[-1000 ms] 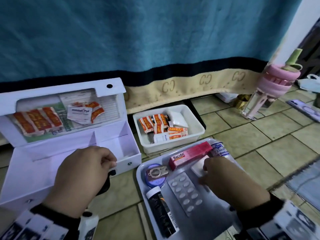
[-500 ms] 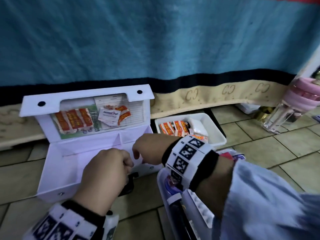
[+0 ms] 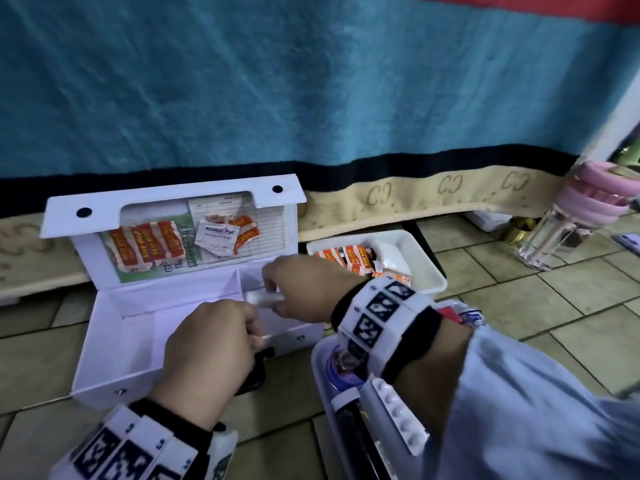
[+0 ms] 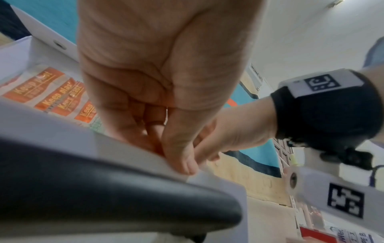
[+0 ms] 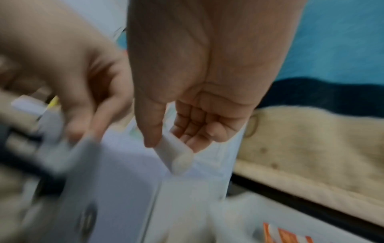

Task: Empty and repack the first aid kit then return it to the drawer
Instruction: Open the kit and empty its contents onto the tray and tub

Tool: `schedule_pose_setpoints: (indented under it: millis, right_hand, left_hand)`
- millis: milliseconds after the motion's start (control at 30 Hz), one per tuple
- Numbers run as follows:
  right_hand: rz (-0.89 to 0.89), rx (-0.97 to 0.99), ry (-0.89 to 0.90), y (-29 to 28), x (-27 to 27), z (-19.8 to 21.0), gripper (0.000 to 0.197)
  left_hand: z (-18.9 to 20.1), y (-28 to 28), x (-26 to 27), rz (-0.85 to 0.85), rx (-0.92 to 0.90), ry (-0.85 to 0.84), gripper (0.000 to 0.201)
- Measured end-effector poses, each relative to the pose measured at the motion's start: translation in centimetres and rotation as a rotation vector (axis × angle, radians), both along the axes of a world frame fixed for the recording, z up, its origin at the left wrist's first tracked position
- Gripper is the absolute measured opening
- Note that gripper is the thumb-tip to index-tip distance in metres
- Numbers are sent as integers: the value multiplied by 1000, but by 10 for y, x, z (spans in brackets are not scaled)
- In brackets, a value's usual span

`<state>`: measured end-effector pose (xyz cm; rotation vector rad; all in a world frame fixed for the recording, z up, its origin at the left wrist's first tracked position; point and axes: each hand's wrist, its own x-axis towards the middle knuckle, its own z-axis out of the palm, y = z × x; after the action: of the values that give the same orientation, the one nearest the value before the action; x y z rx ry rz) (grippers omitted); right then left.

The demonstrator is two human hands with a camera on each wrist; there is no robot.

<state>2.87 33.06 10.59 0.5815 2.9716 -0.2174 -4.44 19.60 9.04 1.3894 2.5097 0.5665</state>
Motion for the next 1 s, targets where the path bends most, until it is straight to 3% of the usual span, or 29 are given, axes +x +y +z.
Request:
schedule_pose_setpoints:
  millis: [133, 300, 367, 467, 567, 700, 867, 1000]
  right_hand:
    - [-276, -192, 359, 10, 51, 50, 13]
    - [-574, -99, 473, 21, 145, 77, 13]
    - [-662, -40, 400, 15, 170, 64, 17]
    - [-719, -117, 256, 1, 186, 35, 19]
    - [-650, -94, 38, -10, 184, 2, 19]
    - [-612, -24, -44, -15, 178, -27, 11]
    - [-560, 74, -166, -13, 168, -27, 23]
    - [-524, 73, -103, -18, 151, 5, 26]
  left_hand:
    - [-2, 0, -2, -6, -8, 11, 30]
    - [-3, 1, -2, -1, -19, 20, 40]
    - [-4, 1, -1, -3, -29, 34, 40]
    - [-3, 0, 2, 5, -33, 53, 38]
    - [-2, 2, 2, -1, -28, 54, 37]
    - [-3, 2, 3, -3, -14, 59, 39]
    - [-7, -3, 5, -1, 2, 66, 33]
    - [-4, -6, 4, -49, 24, 43, 14]
